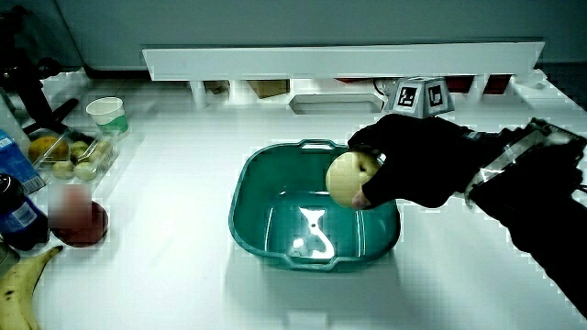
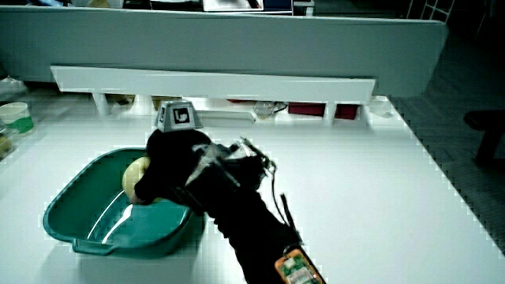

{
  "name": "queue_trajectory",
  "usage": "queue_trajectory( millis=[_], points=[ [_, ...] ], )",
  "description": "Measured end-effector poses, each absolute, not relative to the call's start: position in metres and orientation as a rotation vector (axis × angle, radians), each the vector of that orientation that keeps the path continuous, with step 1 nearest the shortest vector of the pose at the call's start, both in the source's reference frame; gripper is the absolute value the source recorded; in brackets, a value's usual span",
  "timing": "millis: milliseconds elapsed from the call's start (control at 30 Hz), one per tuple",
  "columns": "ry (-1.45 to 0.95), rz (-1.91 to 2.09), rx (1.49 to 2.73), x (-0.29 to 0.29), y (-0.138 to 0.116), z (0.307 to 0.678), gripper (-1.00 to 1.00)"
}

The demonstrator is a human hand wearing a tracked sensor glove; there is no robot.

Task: Place pear into plate

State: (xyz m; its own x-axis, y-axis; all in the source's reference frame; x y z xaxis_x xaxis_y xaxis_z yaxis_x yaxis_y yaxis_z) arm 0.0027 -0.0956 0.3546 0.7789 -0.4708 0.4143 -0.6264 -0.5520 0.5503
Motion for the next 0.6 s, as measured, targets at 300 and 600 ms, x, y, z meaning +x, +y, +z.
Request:
queue_trajectory(
  millis=[300,600],
  points=[
    [-0.772,0.141,2.221,-0.019,-0.086,0.393,0.0],
    [-0.732,0.02,2.158,-0.027,-0.079,0.423,0.0]
  ],
)
